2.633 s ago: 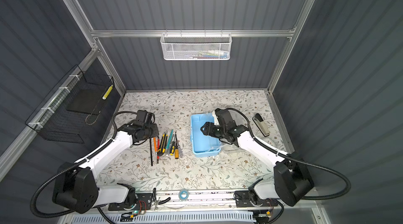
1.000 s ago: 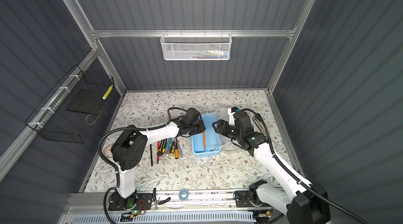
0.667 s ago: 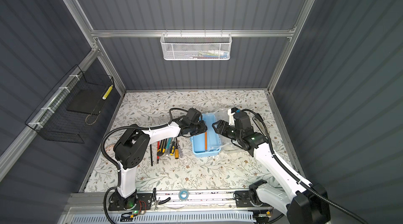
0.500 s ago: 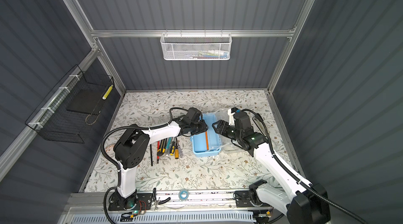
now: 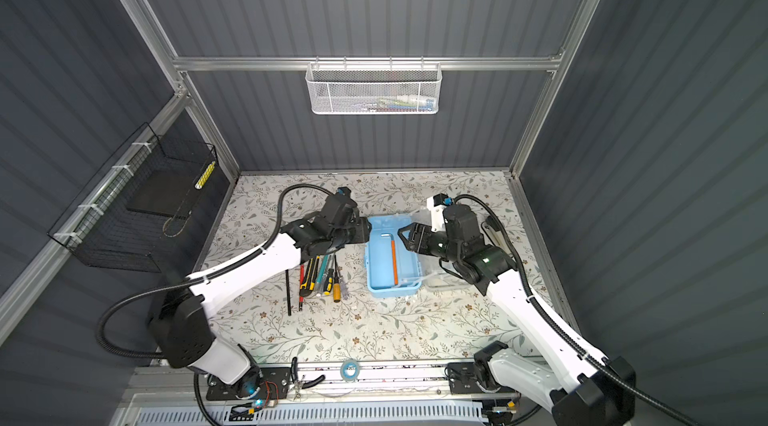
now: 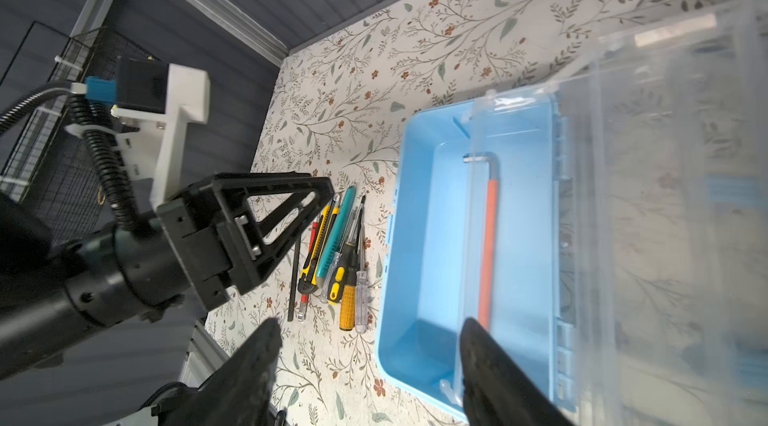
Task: Pack the tool kit
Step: 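Open the left gripper to drop the orange hex key into the box, then lower the left gripper onto the black hex key and grasp it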
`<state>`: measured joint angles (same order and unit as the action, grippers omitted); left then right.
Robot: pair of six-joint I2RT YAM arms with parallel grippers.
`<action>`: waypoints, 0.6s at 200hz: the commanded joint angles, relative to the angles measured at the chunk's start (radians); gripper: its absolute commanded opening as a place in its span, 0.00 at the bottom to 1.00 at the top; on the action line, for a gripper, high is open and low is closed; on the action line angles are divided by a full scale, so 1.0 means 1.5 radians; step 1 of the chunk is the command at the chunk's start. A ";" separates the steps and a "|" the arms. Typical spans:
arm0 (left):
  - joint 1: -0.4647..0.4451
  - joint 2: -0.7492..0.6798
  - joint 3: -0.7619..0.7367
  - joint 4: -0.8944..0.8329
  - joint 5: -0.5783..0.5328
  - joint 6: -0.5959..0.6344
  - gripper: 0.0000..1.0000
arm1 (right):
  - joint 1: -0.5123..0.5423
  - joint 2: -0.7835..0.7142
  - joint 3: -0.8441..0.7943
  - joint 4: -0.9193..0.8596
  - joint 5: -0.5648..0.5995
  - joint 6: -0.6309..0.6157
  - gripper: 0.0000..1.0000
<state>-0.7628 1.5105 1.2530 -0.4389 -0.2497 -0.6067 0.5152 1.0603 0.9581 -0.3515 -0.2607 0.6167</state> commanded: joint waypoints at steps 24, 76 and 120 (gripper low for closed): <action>0.097 -0.142 -0.152 -0.177 -0.072 0.008 0.56 | 0.121 0.064 0.062 -0.093 0.110 -0.041 0.67; 0.134 -0.219 -0.279 -0.185 -0.065 -0.032 0.53 | 0.224 0.188 0.062 -0.060 0.115 0.002 0.65; 0.198 -0.215 -0.348 -0.132 -0.016 -0.014 0.37 | 0.241 0.264 0.077 -0.033 0.094 0.012 0.64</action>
<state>-0.5339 1.1912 0.7834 -0.6773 -0.3344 -0.6403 0.8753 1.4250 1.0512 -0.4286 -0.1093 0.6140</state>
